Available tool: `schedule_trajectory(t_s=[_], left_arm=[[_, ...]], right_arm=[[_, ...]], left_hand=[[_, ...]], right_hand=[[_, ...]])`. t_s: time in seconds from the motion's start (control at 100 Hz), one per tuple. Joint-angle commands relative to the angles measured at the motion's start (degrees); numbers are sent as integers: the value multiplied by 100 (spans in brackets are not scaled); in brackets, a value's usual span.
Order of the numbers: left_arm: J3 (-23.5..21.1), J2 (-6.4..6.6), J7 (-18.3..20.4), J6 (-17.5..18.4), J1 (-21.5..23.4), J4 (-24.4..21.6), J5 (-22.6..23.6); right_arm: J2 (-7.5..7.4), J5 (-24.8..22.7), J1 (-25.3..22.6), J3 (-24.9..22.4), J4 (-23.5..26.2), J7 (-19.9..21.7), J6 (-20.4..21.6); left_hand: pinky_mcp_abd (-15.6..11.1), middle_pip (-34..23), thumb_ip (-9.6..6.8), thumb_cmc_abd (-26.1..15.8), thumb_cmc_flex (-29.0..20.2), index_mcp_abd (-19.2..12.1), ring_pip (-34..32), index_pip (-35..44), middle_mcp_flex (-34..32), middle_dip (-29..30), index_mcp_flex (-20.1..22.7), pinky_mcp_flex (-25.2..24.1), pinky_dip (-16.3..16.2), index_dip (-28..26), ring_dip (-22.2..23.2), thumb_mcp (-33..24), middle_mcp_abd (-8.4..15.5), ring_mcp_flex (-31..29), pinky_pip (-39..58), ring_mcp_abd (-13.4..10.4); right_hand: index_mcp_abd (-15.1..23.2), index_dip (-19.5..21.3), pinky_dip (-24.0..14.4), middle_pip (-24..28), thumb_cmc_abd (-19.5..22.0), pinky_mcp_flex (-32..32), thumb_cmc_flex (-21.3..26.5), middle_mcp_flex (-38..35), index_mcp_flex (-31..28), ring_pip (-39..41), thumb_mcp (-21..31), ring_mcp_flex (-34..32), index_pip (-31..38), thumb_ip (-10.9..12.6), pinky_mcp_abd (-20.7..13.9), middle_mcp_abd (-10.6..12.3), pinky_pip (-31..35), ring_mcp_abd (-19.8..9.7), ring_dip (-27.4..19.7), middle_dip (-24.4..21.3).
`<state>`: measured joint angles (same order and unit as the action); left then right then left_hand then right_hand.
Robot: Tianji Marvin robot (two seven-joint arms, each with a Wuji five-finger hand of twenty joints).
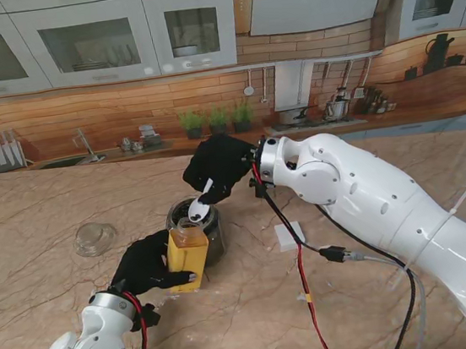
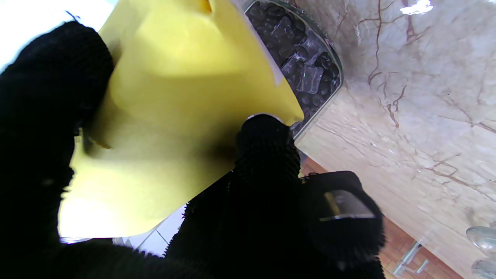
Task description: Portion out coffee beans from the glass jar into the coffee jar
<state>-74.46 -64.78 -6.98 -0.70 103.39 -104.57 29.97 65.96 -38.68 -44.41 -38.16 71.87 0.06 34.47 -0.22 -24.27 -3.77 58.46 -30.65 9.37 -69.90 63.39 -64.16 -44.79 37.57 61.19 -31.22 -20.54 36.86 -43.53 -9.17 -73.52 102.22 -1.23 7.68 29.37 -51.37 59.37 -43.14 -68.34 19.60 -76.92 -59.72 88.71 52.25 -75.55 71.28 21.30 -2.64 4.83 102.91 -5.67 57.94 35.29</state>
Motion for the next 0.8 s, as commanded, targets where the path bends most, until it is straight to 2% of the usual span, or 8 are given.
schedule_trajectory(t_s=[0.0,0.25,0.4,0.64,0.79], left_arm=[[9,-28,2,-14,-6,9,18],[41,-27,11,-27,-55,32,23],[37,-25,20,1,-69,32,14],[36,-23,30,20,-64,30,5],[27,-24,27,31,-49,26,-3]], right_arm=[[3,-30,-8,12,25,-30,62],[1,-219,86,60,16,-135,383],[33,-520,258,195,-105,-384,689],[115,-1508,628,501,-380,-1409,1119],[153,-1940,850,765,-527,-1995,1211]], left_hand=[[-237,-817,-1237,-864,-1020,-1418,-8,1263,-711,-300,614,83,-86,-398,9,-2541,604,47,728,212],[-238,-820,-1250,-872,-1016,-1416,-2,1267,-711,-304,615,83,-86,-402,10,-2545,609,47,728,207],[-238,-821,-1258,-869,-1011,-1416,-3,1263,-715,-303,619,83,-86,-398,12,-2545,603,46,728,204],[-238,-824,-1272,-866,-1008,-1419,-9,1268,-723,-304,622,83,-86,-402,17,-2547,609,44,728,197],[-238,-824,-1280,-864,-1010,-1417,-14,1265,-726,-303,625,83,-86,-399,19,-2548,597,44,728,205]], right_hand=[[-126,213,-164,216,14,-227,448,-464,-246,709,451,8,236,-94,-1287,-380,1706,-57,229,56],[-124,219,-166,214,28,-227,435,-464,-247,708,458,8,231,-107,-1287,-380,1706,-57,230,60],[-112,227,-167,210,34,-227,426,-458,-242,708,461,8,238,-120,-1287,-372,1706,-57,231,61],[-103,229,-167,205,23,-227,429,-446,-203,687,489,8,247,-142,-1287,-360,1706,-71,223,63],[-91,223,-156,205,23,-223,426,-437,-167,661,513,6,261,-161,-1295,-347,1689,-100,214,63]])
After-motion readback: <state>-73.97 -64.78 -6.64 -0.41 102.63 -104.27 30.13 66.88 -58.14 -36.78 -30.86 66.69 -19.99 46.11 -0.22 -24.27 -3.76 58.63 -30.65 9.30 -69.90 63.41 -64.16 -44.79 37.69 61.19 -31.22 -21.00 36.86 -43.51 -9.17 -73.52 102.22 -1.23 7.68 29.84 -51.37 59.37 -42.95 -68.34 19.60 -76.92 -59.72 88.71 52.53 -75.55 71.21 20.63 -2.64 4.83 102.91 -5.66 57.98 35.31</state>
